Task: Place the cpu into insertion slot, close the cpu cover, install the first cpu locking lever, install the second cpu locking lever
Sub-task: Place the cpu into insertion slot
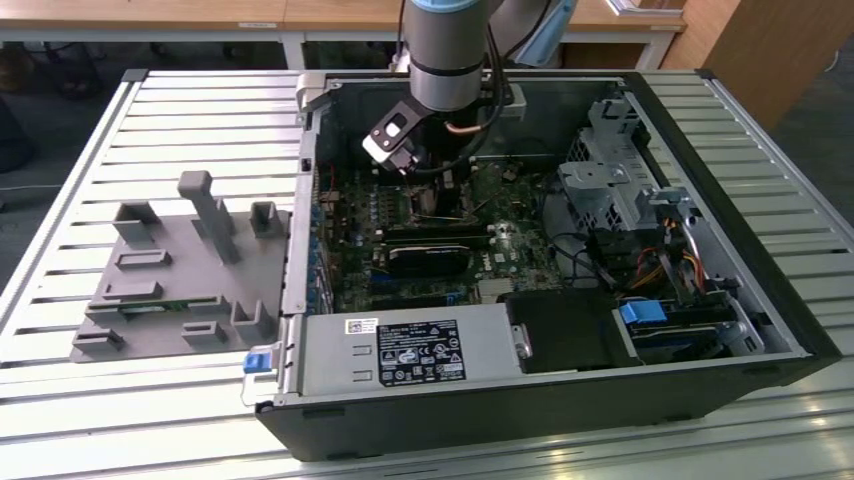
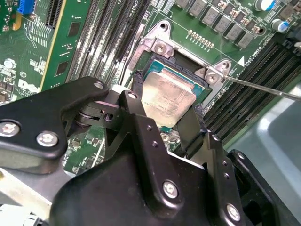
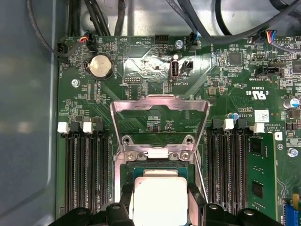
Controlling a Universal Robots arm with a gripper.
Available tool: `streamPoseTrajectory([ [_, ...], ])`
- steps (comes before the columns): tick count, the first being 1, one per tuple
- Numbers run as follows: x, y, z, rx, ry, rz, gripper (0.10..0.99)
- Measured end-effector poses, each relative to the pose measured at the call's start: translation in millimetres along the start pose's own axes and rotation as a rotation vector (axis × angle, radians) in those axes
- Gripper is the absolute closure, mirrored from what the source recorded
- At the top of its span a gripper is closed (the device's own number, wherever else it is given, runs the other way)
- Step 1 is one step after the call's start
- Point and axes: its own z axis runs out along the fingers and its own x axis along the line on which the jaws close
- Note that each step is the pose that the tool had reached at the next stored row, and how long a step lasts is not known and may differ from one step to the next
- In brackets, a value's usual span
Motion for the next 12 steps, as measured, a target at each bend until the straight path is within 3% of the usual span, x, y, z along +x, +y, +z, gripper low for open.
streamPoseTrajectory([
  [12, 2.0, 0.0, 4.3, 0.0, -0.0065, -0.001, 0.545],
])
